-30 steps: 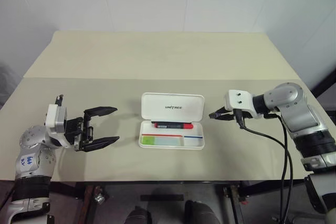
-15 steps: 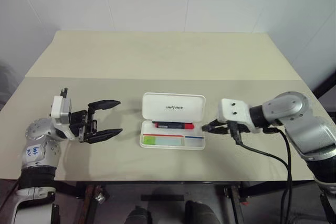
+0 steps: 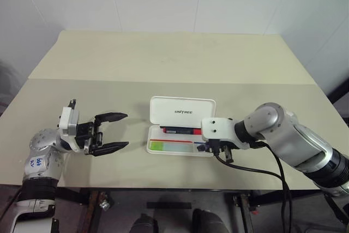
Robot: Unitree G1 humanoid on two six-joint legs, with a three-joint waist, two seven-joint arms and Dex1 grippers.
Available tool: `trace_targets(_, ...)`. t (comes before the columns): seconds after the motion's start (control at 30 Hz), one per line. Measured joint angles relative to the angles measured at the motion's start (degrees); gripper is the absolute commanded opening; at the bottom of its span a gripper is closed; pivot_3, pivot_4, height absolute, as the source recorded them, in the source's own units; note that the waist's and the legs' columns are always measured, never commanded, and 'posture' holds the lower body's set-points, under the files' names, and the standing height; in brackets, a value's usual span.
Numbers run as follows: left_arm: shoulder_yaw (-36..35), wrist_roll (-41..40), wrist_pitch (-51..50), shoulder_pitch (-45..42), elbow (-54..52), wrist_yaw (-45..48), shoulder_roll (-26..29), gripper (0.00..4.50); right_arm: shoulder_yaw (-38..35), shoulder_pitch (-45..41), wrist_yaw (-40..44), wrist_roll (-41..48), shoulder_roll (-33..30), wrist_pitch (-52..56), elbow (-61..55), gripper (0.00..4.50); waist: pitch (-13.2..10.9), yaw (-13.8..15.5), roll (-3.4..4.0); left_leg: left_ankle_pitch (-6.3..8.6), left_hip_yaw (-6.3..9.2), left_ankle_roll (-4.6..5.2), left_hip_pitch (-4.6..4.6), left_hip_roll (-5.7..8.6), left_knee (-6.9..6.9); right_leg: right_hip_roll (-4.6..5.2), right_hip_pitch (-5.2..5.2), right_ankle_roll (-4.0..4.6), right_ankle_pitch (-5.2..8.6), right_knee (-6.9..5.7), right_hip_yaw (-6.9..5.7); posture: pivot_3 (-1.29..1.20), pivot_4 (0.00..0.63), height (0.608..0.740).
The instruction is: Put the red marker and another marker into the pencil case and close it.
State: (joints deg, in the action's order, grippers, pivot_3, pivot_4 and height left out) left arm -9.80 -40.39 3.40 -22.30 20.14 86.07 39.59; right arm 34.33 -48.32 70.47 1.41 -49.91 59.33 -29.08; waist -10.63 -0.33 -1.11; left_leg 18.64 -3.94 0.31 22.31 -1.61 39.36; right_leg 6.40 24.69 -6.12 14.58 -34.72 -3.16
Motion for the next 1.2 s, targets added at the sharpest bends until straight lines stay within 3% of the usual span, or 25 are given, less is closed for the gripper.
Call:
trace_targets(0.53, 2.1, -1.4, 1.9, 0.1, 0.0, 0.0, 2.2, 4.50, 4.7, -5.3, -2.4, 0.2, 2.4, 3.9, 2.5, 0.34, 0.0, -0.1, 0.00, 0.01, -0.01, 0.00, 0.02, -0.02, 0.00, -0.02, 0.01, 0.01, 0.00, 0.00, -0.12, 0.00, 0.150, 0.740)
trace_targets(0.93, 1.3, -1.4, 2.3, 0.1, 0.1, 0.0, 2.1, 4.50, 5.8, -6.8, -2.6, 0.5, 2.5, 4.5, 2.6, 4.47, 0.0, -0.1, 0.00, 0.01, 0.00, 0.00, 0.02, -0.03, -0.01, -0.02, 0.01, 0.01, 0.00, 0.00, -0.17, 0.00, 0.150, 0.740)
trace_targets(1.2, 0.7, -1.3, 2.3, 0.1, 0.2, 0.0, 1.6, 4.50, 5.2, -6.8, -2.6, 2.2, 2.5, 3.3, 2.8, 4.47, 0.0, -0.1, 0.00, 0.01, 0.00, 0.00, 0.02, -0.03, -0.01, -0.02, 0.01, 0.01, 0.00, 0.01, -0.19, 0.00, 0.150, 0.740)
